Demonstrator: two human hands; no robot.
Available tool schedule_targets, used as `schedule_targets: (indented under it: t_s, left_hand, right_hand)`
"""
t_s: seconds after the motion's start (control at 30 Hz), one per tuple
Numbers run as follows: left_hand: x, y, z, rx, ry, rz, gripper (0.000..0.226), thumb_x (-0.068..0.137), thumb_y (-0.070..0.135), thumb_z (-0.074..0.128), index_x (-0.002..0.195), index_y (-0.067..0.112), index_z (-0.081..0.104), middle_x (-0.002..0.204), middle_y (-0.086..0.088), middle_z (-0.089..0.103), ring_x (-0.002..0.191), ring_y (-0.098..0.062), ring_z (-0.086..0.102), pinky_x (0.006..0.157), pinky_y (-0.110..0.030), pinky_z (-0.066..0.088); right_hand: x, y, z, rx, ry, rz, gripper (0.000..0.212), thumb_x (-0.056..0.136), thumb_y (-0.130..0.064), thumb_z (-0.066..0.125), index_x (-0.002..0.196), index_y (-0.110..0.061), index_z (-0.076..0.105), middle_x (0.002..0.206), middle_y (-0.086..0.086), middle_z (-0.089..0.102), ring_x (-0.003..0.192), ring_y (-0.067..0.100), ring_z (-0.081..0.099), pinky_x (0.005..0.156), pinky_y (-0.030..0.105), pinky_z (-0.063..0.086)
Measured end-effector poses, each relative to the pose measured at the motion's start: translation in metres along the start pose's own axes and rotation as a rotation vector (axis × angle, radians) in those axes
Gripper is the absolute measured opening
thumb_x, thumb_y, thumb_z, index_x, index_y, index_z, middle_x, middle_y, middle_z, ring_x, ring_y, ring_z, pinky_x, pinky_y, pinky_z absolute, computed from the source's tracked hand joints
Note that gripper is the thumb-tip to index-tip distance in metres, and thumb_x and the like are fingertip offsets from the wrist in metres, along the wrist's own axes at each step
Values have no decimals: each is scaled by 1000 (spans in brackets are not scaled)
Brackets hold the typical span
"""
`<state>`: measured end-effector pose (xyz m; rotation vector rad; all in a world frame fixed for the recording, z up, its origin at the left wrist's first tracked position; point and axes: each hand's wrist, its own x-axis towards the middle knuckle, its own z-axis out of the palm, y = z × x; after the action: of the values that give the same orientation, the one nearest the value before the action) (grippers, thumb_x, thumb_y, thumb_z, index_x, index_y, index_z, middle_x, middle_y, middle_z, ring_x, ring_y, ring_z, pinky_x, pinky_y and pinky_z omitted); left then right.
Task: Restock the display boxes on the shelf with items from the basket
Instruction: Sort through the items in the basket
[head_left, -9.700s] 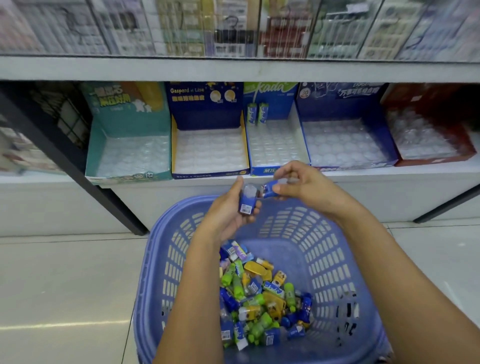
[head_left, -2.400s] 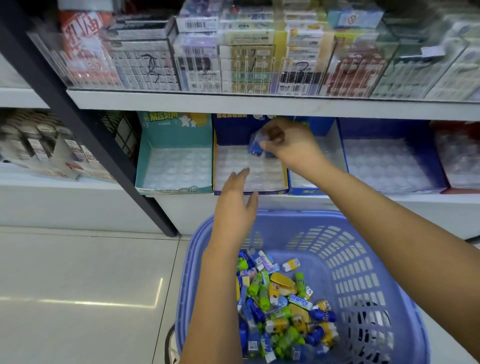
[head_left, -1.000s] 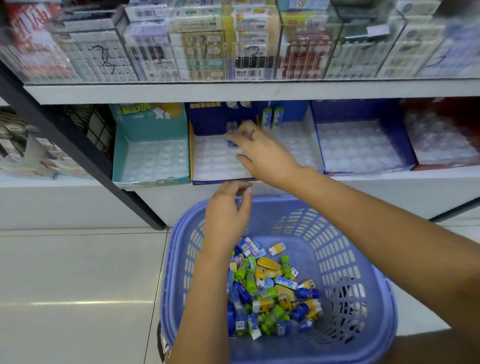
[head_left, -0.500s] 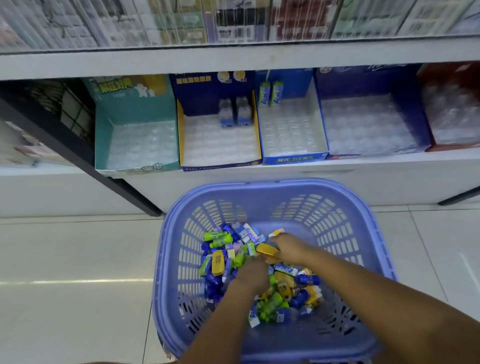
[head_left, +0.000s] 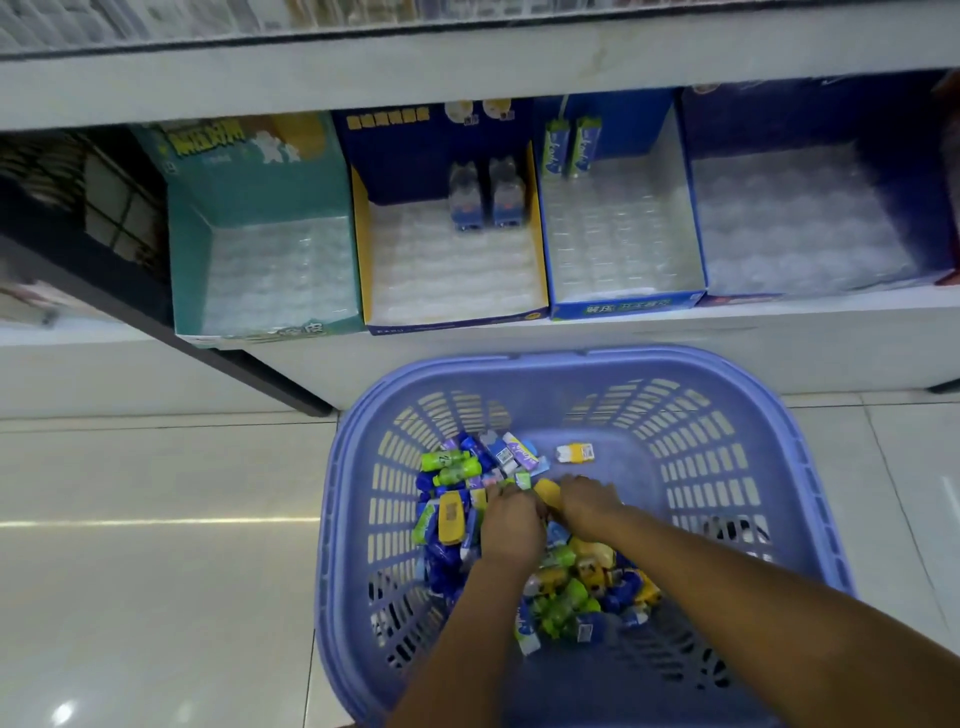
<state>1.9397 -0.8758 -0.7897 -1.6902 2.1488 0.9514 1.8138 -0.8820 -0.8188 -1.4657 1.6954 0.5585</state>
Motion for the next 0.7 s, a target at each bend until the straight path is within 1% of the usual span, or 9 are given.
schedule_targets:
  t_s: [0.13,0.23,0.33,0.43,0.5,0.53,0.6,0.67,0.7]
  left_hand:
    - [-3,-1,-5,-56,-34,-2,27,90,4,48,107,9,69,116,-13,62,121,-28,43,118,-35,15]
    - [-6,-2,-11,-101,-96,-3,29,90,5,52,115,11,66,125,-14,56,125,-31,39,109,-39,33]
    - [-9,-1,-17,-120,-176,17,29,90,3,52,115,5,66,123,-17,57,116,-31,49,98,-40,45]
    - [-13,-3,-20,-172,-203,13,30,91,2,51,118,4,64,126,-17,56,114,-32,52,95,-40,47]
    - [-17,-3,-22,-255,-194,-7,30,92,4,51,119,4,63,127,-16,57,109,-32,55,93,-40,48]
    - [-19,-4,-23,-310,-183,-25,28,93,6,50,118,3,64,125,-16,59,101,-31,56,91,-40,49]
    - [-21,-5,-29,-409,-158,-70,26,95,9,49,116,3,64,120,-14,62,91,-28,54,84,-37,49]
    - [-17,-6,-37,-483,-142,-111,22,95,14,51,107,5,67,103,-12,63,85,-26,56,74,-33,45]
    - [-16,-6,-42,-545,-140,-131,20,95,18,52,97,5,67,89,-12,60,76,-24,54,70,-35,42]
  right_hand:
    - [-3,0,1,-28,-10,34,46,101,-27,35,142,-7,33,148,18,34,136,31,34,111,45,24]
    - [-4,-2,3,-140,-10,104,47,99,-23,42,143,-9,32,149,15,32,139,31,27,114,47,20]
    - [-6,-2,9,-151,1,130,60,95,-17,47,147,-7,19,149,14,32,137,32,30,112,50,21]
    - [-8,3,14,-92,-60,125,72,96,-18,45,150,-4,-1,150,19,30,136,36,32,113,54,17]
    - [-11,5,12,-25,-81,117,73,97,-18,45,150,-4,-4,150,21,29,135,38,34,113,53,22]
    - [-13,6,9,11,-71,117,71,98,-18,43,150,-4,-3,149,21,30,134,38,35,112,52,25]
    - [-22,10,-4,134,6,124,63,100,-22,41,149,-2,6,147,21,35,130,37,41,108,48,32]
    - [-32,15,-24,317,94,27,48,100,-24,43,140,0,33,136,22,48,118,33,52,96,38,41]
    - [-38,16,-35,417,97,-55,33,99,-20,44,126,0,48,125,23,56,106,29,57,89,34,43]
